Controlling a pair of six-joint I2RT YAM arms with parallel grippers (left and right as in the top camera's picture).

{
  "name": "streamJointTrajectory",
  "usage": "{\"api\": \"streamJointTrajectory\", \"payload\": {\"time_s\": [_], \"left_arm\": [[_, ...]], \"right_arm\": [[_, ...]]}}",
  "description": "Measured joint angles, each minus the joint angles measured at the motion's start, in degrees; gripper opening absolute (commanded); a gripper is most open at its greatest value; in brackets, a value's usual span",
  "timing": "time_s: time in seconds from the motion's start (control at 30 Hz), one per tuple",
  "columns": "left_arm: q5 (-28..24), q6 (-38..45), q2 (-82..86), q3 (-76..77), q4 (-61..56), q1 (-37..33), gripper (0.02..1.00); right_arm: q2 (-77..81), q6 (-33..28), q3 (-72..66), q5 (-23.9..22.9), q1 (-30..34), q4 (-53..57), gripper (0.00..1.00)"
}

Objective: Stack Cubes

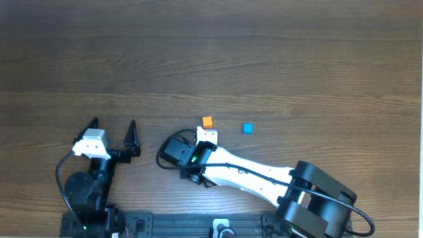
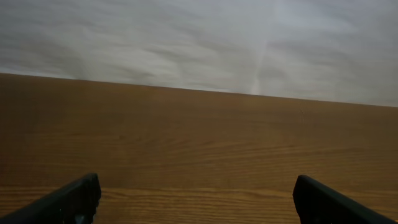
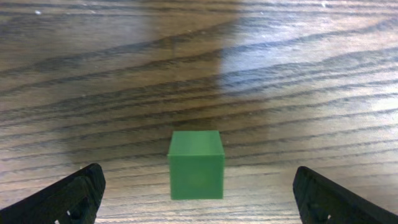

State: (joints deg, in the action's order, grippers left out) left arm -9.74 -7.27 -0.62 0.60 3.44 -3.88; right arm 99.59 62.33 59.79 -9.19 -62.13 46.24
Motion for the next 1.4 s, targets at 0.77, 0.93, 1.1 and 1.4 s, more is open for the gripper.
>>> {"api": "streamJointTrajectory", "payload": {"time_s": [0.77, 0.93, 1.1, 1.4], "left_arm": [[0.0, 0.0, 0.0, 0.0, 0.0, 0.0, 1.0], [0.0, 0.0, 0.0, 0.0, 0.0, 0.0, 0.998], [0.0, 0.0, 0.0, 0.0, 0.0, 0.0, 1.0], [0.0, 0.0, 0.0, 0.0, 0.0, 0.0, 0.998]], "right_arm": [[0.0, -6.1, -4.4, -0.4, 0.6, -5.9, 0.871], [0.0, -6.4, -4.6, -0.4, 0.9, -6.4, 0.763], [0.0, -6.8, -4.6, 0.0, 0.9, -6.6, 0.682], [0.0, -6.8, -4.6, 0.7, 0.9, -6.7, 0.52]]}}
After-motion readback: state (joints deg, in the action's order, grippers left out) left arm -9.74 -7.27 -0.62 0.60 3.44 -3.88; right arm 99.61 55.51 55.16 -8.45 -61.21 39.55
